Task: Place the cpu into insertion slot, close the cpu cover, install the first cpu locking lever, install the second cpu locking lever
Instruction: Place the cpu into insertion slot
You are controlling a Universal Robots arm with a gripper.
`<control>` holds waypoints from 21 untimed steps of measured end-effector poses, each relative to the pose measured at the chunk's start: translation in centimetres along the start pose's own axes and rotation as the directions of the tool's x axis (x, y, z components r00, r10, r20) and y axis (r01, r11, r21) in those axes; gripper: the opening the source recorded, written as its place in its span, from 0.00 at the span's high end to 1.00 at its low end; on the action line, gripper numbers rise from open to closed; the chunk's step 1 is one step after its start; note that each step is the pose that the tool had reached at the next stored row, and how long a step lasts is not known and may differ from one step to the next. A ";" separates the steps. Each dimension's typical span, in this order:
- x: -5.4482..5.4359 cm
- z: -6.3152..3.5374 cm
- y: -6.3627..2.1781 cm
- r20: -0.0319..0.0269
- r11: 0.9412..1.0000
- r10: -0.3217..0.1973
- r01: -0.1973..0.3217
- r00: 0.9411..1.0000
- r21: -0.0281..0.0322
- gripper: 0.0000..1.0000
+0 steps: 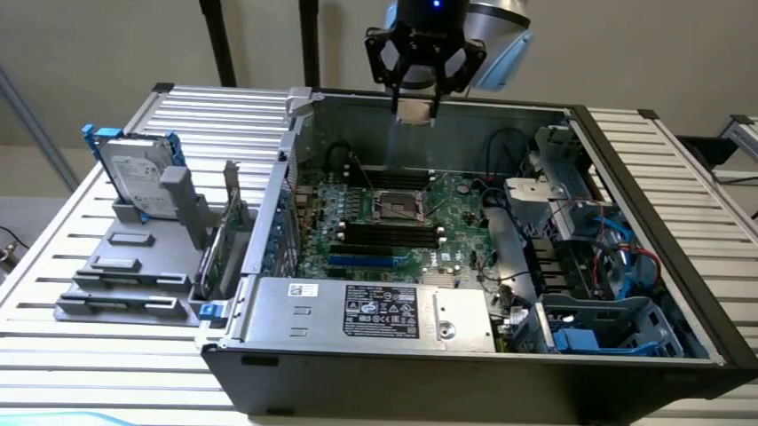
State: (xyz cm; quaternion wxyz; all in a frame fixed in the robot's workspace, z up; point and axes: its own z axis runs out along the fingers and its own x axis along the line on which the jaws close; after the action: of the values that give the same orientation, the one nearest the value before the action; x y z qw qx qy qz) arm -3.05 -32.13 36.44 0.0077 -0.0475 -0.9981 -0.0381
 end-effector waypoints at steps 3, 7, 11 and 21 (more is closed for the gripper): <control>0.0 0.24 -0.02 0.004 0.999 0.053 -0.053 0.999 -0.001 0.45; 0.0 0.54 -0.04 0.009 0.992 0.126 -0.126 0.992 -0.003 0.45; 0.0 0.83 -0.06 0.015 0.980 0.198 -0.198 0.980 -0.005 0.45; 0.0 1.52 -0.12 0.027 0.928 0.371 -0.371 0.928 -0.013 0.45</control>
State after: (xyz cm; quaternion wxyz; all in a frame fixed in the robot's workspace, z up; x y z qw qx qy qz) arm -3.05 -32.13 34.92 0.0003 -0.2360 -0.9710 -0.0389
